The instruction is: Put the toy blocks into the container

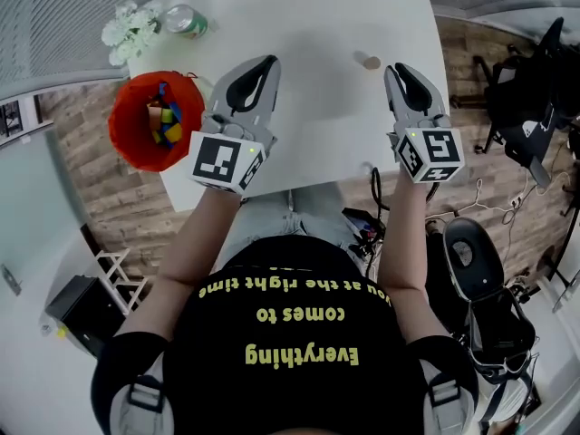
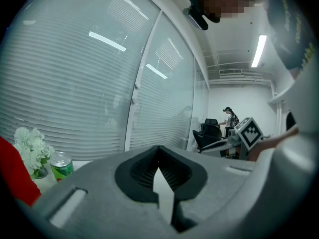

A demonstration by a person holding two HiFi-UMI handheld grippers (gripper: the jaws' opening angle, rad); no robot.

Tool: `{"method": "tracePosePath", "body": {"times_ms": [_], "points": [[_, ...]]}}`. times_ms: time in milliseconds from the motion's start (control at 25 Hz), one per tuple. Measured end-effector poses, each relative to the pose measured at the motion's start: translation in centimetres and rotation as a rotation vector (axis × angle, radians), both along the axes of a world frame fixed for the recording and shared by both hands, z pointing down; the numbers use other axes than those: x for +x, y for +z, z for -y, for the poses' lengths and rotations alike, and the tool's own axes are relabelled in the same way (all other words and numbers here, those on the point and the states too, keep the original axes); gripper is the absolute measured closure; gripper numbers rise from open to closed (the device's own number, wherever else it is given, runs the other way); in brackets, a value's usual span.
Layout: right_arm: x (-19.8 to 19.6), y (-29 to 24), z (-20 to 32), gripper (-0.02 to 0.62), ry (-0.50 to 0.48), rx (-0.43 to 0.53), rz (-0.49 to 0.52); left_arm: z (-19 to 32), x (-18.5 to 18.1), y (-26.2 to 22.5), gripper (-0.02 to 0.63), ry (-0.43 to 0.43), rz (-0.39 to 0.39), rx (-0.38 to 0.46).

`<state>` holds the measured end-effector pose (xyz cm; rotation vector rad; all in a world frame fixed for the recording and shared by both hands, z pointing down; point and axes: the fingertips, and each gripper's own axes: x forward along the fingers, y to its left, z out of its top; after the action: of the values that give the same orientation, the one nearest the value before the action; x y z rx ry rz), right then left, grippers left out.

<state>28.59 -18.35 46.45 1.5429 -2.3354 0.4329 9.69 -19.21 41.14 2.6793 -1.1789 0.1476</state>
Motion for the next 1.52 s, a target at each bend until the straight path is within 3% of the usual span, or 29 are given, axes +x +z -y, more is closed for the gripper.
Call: {"method": "tracePosePath", "body": {"times_ms": [520,920,1520], "points": [[-0.2,9.5,1.0,0.423,-0.079,-0.213,-0.137,0.0,0.1,1.8,0.609,-0.012,0.016,-0.028],[0.6,13.6,1.8,0.407,-0.097,-0.297,-0.178,0.1,1.0,2.9,0.609,0.002,0.017,-0.048],[0.5,15.4,1.9,0.446,-0.113,-0.293,-0.182,0.9,0.3,3.2,0.609,-0.037,0.019,-0.053]]}}
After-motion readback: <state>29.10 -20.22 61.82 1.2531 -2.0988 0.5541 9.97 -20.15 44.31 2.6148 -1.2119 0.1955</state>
